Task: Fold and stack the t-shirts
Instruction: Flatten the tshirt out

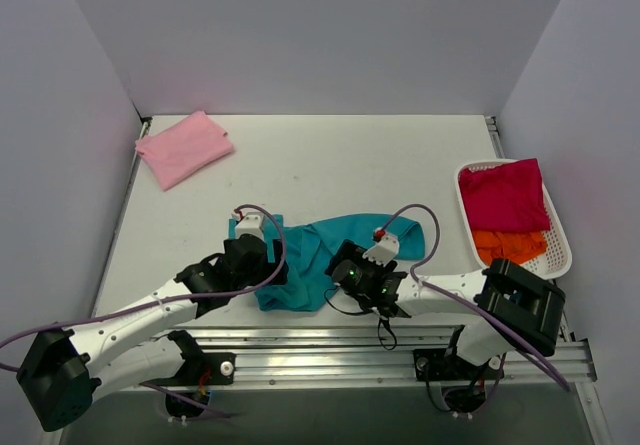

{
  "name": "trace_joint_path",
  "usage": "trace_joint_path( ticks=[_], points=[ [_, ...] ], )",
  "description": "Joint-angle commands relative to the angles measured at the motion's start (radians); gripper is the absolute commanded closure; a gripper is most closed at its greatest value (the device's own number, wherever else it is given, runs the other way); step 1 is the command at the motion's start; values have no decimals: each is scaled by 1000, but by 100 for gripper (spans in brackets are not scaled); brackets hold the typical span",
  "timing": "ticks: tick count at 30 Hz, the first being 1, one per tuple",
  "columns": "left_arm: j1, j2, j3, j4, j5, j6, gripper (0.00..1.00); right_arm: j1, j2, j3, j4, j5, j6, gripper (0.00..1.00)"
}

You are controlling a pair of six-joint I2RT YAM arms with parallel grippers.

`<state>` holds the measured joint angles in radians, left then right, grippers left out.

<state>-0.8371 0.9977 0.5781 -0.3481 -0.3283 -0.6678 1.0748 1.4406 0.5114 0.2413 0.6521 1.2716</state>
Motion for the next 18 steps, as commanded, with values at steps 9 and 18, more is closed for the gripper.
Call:
trace_joint_path(
  ticks=[9, 18],
  points=[
    [-3, -4, -7, 29, -6, 7, 5, -1, -66, -48, -106, 1, 23, 54],
    [-3, -4, -11, 31, -8, 4, 6, 1, -77, -63, -112, 9, 32, 78]
  ],
)
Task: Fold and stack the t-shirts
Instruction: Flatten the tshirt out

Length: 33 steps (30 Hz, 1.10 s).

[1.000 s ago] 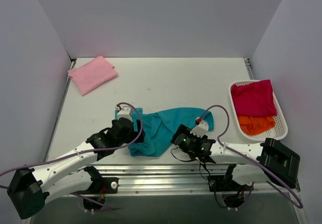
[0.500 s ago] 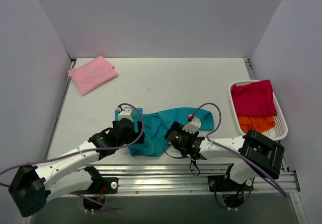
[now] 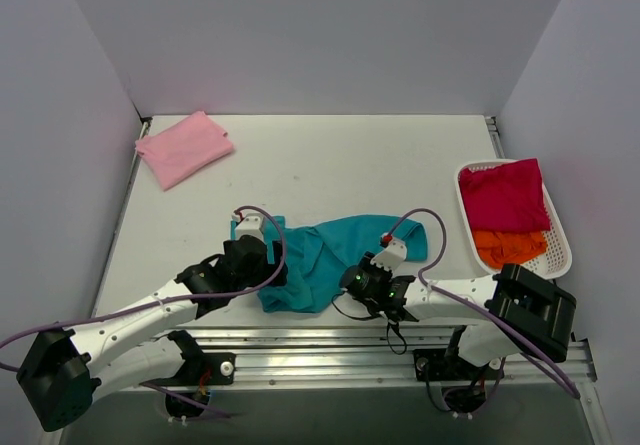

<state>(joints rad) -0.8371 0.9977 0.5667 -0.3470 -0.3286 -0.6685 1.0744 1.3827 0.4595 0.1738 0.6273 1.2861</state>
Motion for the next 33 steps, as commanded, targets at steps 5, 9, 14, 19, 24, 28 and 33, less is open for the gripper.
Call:
trace_joint_path(
  ticks=[5, 9, 14, 19, 24, 28, 33],
  points=[
    [-3, -5, 1, 26, -9, 3, 6, -1, -8, -12, -36, 35, 19, 87],
    [-3, -5, -1, 26, -10, 1, 5, 1, -8, -1, -57, 40, 18, 98],
    [-3, -5, -1, 25, -12, 0, 5, 1, -39, 8, -100, 58, 21, 98],
    [-3, -4, 1, 28, -12, 0, 6, 1, -69, 11, -151, 72, 31, 91],
    [-3, 1, 2, 28, -12, 0, 5, 1, -99, 4, -172, 89, 45, 88],
    [-3, -1, 1, 25, -12, -2, 6, 1, -126, -1, -218, 95, 50, 87],
    [-3, 2, -1, 26, -12, -2, 6, 1, -137, -12, -223, 97, 56, 84]
  ],
)
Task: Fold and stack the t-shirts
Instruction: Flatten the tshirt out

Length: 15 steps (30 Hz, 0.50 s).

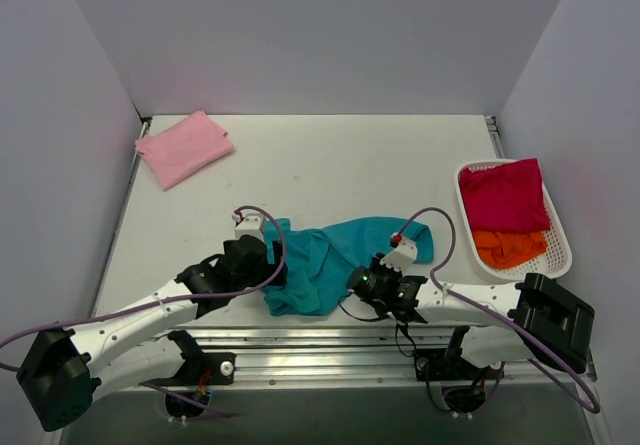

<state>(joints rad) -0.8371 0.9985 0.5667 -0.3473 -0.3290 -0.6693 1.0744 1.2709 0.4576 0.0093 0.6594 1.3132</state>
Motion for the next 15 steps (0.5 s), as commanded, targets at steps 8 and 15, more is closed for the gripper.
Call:
trace_joint_path(
  ticks=[8, 15],
  points=[
    [-3, 3, 1, 27, -13, -1, 5, -1, -33, -39, -29, 68, 20, 100],
    [-17, -4, 61, -47, 2, -1, 5, 1, -76, -17, -37, 111, -25, 100]
  ],
)
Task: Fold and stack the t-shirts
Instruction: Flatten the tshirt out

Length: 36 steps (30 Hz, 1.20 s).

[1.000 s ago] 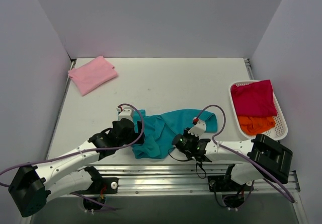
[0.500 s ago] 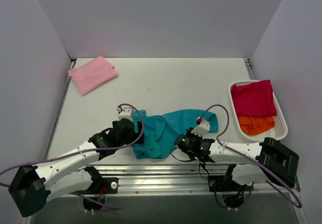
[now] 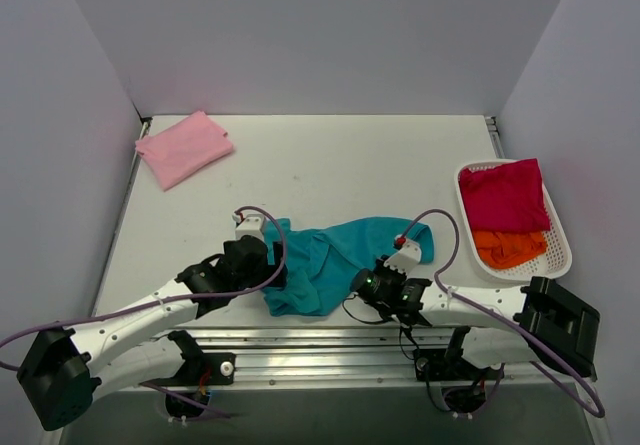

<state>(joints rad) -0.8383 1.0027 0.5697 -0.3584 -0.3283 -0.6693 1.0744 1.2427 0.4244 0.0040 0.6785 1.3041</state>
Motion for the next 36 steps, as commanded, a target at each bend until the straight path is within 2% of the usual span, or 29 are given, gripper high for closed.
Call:
trace_joint_path(
  ticks=[1, 5, 9, 15, 18, 21, 27, 36],
  points=[
    [-24, -13, 76, -71, 14, 4, 5, 1, -58, 17, -35, 98, -20, 100],
    [-67, -42, 145, -119, 121, 7, 5, -1, -100, 10, -45, 124, -39, 100],
    [-143, -44, 170, -145, 162, -16, 5, -4, -132, -6, -71, 135, -45, 100],
    [-238, 69, 200, -67, 169, -36, 4, -4, -167, -38, -64, 131, -43, 100],
    [-364, 178, 254, -76, 92, -29, 3, -4, -181, -49, -73, 130, -34, 100],
    [-474, 313, 347, -137, -56, -19, 3, -4, -210, -70, -81, 128, -23, 100],
    [-551, 578, 528, -255, -242, -33, 3, -1, -241, -90, -78, 119, -16, 100],
    [-559, 594, 582, -416, -402, -131, 3, 1, -256, -99, -67, 113, -23, 100]
  ],
)
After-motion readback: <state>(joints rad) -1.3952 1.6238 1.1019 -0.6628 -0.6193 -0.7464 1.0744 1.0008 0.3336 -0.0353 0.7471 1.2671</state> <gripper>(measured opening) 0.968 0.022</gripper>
